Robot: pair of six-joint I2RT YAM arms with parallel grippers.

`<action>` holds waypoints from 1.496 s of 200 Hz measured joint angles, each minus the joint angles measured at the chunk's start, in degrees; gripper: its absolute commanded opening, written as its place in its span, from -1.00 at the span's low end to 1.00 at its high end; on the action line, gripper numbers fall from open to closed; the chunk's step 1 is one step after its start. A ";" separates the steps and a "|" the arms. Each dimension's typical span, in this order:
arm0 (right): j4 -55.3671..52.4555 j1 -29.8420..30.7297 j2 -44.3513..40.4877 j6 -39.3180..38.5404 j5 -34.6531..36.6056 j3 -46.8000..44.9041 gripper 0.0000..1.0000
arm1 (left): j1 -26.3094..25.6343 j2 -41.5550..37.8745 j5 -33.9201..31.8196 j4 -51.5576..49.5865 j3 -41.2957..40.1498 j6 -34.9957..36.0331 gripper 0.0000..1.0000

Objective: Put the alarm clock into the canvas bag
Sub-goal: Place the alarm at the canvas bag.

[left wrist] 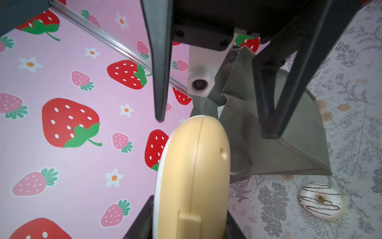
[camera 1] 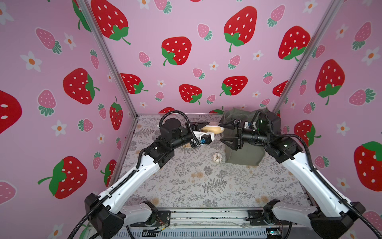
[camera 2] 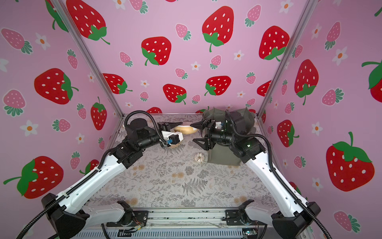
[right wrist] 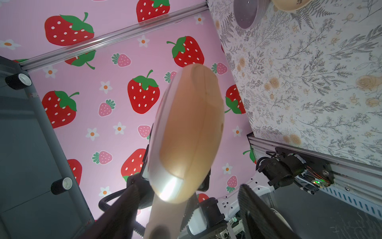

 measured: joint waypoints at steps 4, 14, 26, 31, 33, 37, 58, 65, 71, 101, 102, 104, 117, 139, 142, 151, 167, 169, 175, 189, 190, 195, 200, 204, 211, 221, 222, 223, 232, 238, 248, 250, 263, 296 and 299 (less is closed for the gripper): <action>0.46 0.09 0.00 0.48 0.07 -0.26 0.50 | -0.20 -0.02 0.00 0.00 0.00 0.98 -0.20; 1.49 0.15 0.04 1.31 0.20 -0.57 0.48 | -0.61 0.00 0.13 -0.02 0.00 3.02 -0.20; 2.75 0.31 0.07 2.14 0.59 -0.66 0.37 | -1.14 0.00 0.20 0.02 0.00 4.92 -0.20; 3.48 0.46 0.07 2.73 0.83 -0.66 0.30 | -1.40 0.00 0.15 0.07 0.00 5.66 -0.20; 3.67 0.48 0.07 2.67 0.94 -0.66 0.27 | -1.53 0.00 0.17 0.09 0.00 5.99 -0.20; 3.93 0.55 0.07 3.15 1.07 -0.68 0.17 | -1.75 0.00 -0.09 0.31 0.00 6.38 -0.20; 5.42 1.07 0.02 4.87 2.54 -1.64 -0.04 | -2.78 0.11 -1.18 1.97 0.26 8.37 -0.20; 6.14 1.11 -0.11 5.53 3.13 -1.97 -0.06 | -2.99 0.15 -1.90 2.23 0.26 8.52 -0.18; 6.67 1.16 -0.24 5.99 3.56 -2.10 -0.09 | -3.15 0.33 -2.38 2.80 0.26 8.55 -0.11; 7.96 1.20 -1.22 5.90 6.38 -2.62 -0.29 | -4.31 0.87 -3.13 4.59 0.24 8.00 0.99; 7.91 1.20 -1.25 5.86 6.54 -2.62 -0.29 | -4.33 0.87 -3.15 4.70 0.24 8.04 0.99; 7.85 1.20 -1.27 5.81 6.62 -2.62 -0.29 | -4.44 0.90 -3.26 4.81 0.22 7.98 0.99; 7.56 0.76 -1.33 4.26 8.07 -2.56 -0.29 | -4.83 0.85 -4.59 6.01 0.04 5.84 0.99; 4.15 -2.34 -0.94 -2.67 10.38 -0.33 -0.21 | -4.76 -0.83 -8.46 7.82 -2.23 0.50 0.99; 3.26 -3.02 -0.79 -4.15 10.91 0.42 -0.21 | -4.74 -1.40 -9.05 7.96 -2.89 -0.42 0.99; 0.61 -5.22 -0.26 -8.48 13.00 3.08 -0.20 | -4.63 -3.08 -10.51 8.07 -4.87 -2.86 0.99; -2.54 -8.50 -0.02 -15.72 17.40 6.58 -0.20 | -4.63 -7.06 -13.40 7.41 -8.63 -8.87 0.99; -2.73 -8.92 -0.07 -16.59 17.88 6.78 -0.20 | -4.63 -7.63 -13.77 7.28 -9.14 -9.66 0.99; -3.32 -10.12 -0.39 -19.02 19.63 6.99 -0.20 | -4.63 -9.09 -14.84 6.86 -10.21 -11.91 0.99; -4.87 -11.91 -0.96 -23.37 23.30 6.36 -0.21 | -4.66 -12.57 -17.62 5.88 -12.66 -17.22 0.99; -5.03 -12.09 -1.03 -23.85 23.67 6.21 -0.21 | -4.63 -12.74 -17.81 5.81 -12.79 -17.49 0.99; -5.64 -12.59 -1.09 -25.07 24.76 5.68 -0.20 | -4.63 -13.88 -18.88 5.38 -13.44 -19.30 0.99; -6.36 -13.18 -1.07 -26.10 25.77 5.11 -0.20 | -4.63 -14.82 -19.91 5.05 -13.99 -20.76 0.99; -6.93 -13.60 -1.01 -26.71 26.40 4.70 -0.19 | -4.63 -15.52 -20.79 4.59 -14.29 -22.12 0.99; -7.96 -14.25 -0.66 -27.96 27.65 3.82 -0.19 | -4.63 -16.76 -22.53 3.87 -14.78 -24.83 1.00; -9.01 -15.19 0.15 -29.40 29.20 2.47 -0.19 | -4.59 -18.38 -24.76 2.51 -15.19 -28.06 0.99; -9.09 -15.32 0.28 -29.59 29.35 2.27 -0.19 | -4.57 -18.49 -24.94 2.49 -15.21 -28.13 0.99; -9.11 -15.39 0.35 -29.68 29.44 2.16 -0.19 | -4.55 -18.60 -25.07 2.47 -15.26 -28.30 0.99; -9.25 -16.20 1.20 -30.64 30.56 0.63 -0.18 | -4.39 -19.87 -26.93 1.95 -15.93 -31.17 1.00; -9.16 -16.90 1.92 -31.28 30.88 -0.44 -0.18 | -4.31 -20.63 -27.89 1.73 -16.48 -33.44 1.00; -8.44 -18.18 3.26 -31.69 30.80 -1.97 -0.17 | -4.07 -21.77 -29.49 1.25 -17.49 -36.33 0.99; -8.15 -18.49 3.56 -31.76 30.64 -2.25 -0.17 | -4.02 -22.01 -29.86 1.16 -17.75 -36.59 0.99; -6.64 -20.22 5.66 -32.13 30.34 -3.02 -0.13 | -3.80 -22.95 -31.69 0.44 -18.84 -40.39 0.98; -2.91 -22.27 9.62 -31.47 28.89 -3.23 0.81 | -3.50 -24.83 -34.97 -1.62 -20.94 -48.35 0.98; -2.84 -22.34 9.66 -31.80 28.63 -3.26 0.98 | -3.48 -25.00 -35.39 -1.64 -21.18 -49.00 0.98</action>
